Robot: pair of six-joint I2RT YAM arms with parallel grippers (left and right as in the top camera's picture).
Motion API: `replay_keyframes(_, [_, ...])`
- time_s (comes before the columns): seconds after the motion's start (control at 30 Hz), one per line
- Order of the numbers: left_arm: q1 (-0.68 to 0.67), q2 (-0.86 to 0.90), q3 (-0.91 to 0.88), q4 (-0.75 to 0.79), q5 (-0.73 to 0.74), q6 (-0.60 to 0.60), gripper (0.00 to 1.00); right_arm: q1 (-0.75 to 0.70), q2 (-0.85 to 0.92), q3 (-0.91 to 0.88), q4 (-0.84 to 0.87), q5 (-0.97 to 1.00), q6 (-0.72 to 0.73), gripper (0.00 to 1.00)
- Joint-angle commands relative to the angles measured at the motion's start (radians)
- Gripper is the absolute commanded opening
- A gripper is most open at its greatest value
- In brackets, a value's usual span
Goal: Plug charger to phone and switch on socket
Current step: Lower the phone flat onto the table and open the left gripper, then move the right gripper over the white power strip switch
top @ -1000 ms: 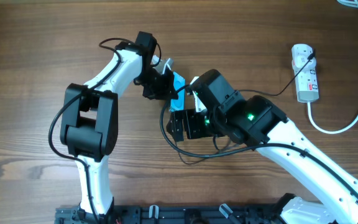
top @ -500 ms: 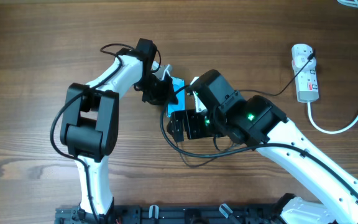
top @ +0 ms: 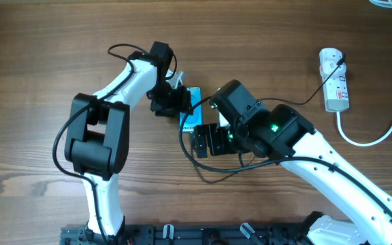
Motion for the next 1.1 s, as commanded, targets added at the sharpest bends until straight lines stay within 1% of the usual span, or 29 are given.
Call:
replay_keyframes(0.0, [0.009,0.013,-0.026,-0.002,-0.175,-0.073,0.87,-0.002,0.006,0.020,-0.006,0.046,0.018,1.00])
replay_keyframes(0.03, [0.014,-0.014,-0.024,-0.001,-0.175,-0.098,1.00,-0.002,0.006,0.020,-0.026,0.075,0.019,1.00])
replay_keyframes(0.13, [0.031,-0.100,-0.019,-0.001,-0.179,-0.144,1.00,-0.005,0.006,0.020,-0.055,0.146,0.026,1.00])
replay_keyframes(0.23, [0.050,-0.256,-0.019,0.003,-0.225,-0.208,0.99,-0.074,0.006,0.034,-0.068,0.138,0.024,1.00])
replay_keyframes(0.33, [0.051,-0.387,-0.019,0.007,-0.325,-0.260,1.00,-0.221,0.006,0.076,-0.133,0.136,-0.006,1.00])
replay_keyframes(0.37, [0.051,-0.420,-0.019,0.011,-0.339,-0.259,1.00,-0.281,0.006,0.088,-0.146,0.142,-0.023,1.00])
replay_keyframes(0.43, [0.051,-0.475,-0.019,0.018,-0.340,-0.259,1.00,-0.430,0.006,0.101,-0.138,0.220,-0.043,1.00])
replay_keyframes(0.47, [0.051,-0.493,-0.019,0.018,-0.340,-0.259,1.00,-0.522,0.006,0.101,-0.113,0.316,-0.046,1.00])
replay_keyframes(0.53, [0.051,-0.504,-0.019,0.017,-0.340,-0.259,1.00,-0.632,0.006,0.100,-0.064,0.451,-0.044,1.00])
replay_keyframes(0.63, [0.051,-0.504,-0.019,0.018,-0.340,-0.259,1.00,-0.785,0.010,0.081,0.061,0.538,-0.042,1.00])
replay_keyframes(0.73, [0.051,-0.504,-0.019,0.018,-0.340,-0.259,1.00,-0.896,0.037,0.038,0.183,0.543,-0.049,1.00])
replay_keyframes(0.83, [0.051,-0.504,-0.019,0.018,-0.340,-0.259,1.00,-0.983,0.093,0.026,0.303,0.542,-0.143,1.00])
replay_keyframes(0.9, [0.051,-0.504,-0.019,0.018,-0.340,-0.259,1.00,-1.019,0.137,0.026,0.336,0.542,-0.156,1.00])
replay_keyframes(1.0, [0.051,-0.504,-0.019,0.018,-0.340,-0.259,1.00,-1.062,0.213,0.026,0.396,0.542,-0.242,1.00])
replay_keyframes(1.07, [0.051,-0.504,-0.019,0.018,-0.340,-0.259,1.00,-1.083,0.270,0.026,0.434,0.534,-0.251,1.00])
